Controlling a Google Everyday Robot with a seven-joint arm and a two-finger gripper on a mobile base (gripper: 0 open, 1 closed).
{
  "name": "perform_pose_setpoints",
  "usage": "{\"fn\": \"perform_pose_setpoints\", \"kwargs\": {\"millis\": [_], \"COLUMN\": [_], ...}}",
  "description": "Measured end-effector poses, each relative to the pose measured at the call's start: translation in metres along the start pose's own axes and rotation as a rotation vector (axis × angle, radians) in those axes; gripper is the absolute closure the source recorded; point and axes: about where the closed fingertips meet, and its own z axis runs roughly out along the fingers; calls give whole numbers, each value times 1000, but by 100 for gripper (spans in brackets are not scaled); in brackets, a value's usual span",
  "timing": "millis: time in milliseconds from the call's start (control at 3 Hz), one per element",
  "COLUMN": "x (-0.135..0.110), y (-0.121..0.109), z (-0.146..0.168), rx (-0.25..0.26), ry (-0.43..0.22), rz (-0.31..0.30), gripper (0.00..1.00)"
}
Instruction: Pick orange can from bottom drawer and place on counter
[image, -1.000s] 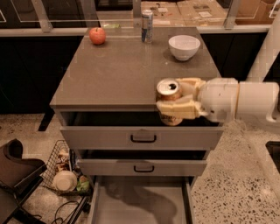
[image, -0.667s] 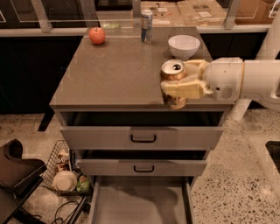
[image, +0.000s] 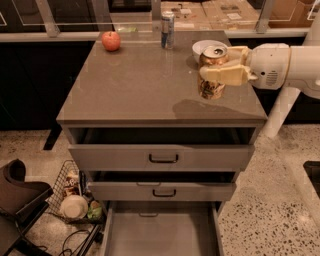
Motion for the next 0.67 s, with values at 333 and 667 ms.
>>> {"fn": "perform_pose_setpoints", "kwargs": {"millis": [333, 667], "x": [8, 22], "y": [-29, -49], "z": [-7, -12], "rx": [-1, 12], "ry": [-21, -13], "rz": [-13, -2], "gripper": [100, 100]}}
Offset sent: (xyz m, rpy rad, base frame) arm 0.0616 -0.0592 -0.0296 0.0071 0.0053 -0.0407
